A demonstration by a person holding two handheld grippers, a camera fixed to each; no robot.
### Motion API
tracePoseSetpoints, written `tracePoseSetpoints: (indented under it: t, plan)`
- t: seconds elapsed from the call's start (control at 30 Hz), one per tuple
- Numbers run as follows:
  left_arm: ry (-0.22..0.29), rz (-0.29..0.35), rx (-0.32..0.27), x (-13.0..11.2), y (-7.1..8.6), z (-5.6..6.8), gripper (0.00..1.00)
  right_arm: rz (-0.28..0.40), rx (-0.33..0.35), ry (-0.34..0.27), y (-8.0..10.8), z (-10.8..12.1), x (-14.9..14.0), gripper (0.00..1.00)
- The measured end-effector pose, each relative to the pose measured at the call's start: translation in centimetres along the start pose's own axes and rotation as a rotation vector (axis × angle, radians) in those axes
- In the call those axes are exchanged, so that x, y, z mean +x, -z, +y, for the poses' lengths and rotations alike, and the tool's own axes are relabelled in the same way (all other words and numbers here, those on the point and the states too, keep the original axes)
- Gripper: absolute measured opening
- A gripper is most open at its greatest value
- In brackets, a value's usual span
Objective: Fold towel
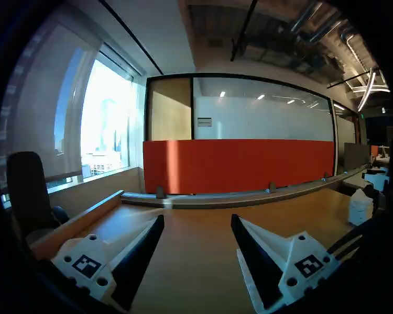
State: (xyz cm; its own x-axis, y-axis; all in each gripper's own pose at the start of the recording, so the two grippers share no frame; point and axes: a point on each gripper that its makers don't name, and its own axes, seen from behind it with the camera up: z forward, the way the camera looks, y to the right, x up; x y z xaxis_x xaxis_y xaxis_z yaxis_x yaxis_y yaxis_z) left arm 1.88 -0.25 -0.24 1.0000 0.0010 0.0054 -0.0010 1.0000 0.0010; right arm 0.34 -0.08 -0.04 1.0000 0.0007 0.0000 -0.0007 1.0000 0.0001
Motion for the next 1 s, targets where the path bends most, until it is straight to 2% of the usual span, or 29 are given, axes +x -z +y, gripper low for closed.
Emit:
tracePoseSetpoints:
  t: [0.27, 0.57, 0.83, 1.0]
  plan:
    - [-0.006, -0.028, -0.005, 4.0, 0.6, 0.0, 0.94, -0.002, 0.011, -0.01, 0.4, -1.2, 4.5, 0.99]
    - [-0.026, -0.05, -0.036, 6.4, 0.4, 0.7, 0.94, -0.007, 0.022, 0.006, 0.2, -1.7, 7.9, 0.99]
    - [-0.052, -0.101, -0.095, 6.7, 0.0, 1.8, 0.94, -0.058, 0.089, 0.057, 0.2, -3.0, 8.1, 1.0]
    - [-0.077, -0.148, -0.156, 6.2, -0.1, 3.0, 0.94, -0.117, 0.17, 0.109, 0.4, -4.5, 6.9, 1.0]
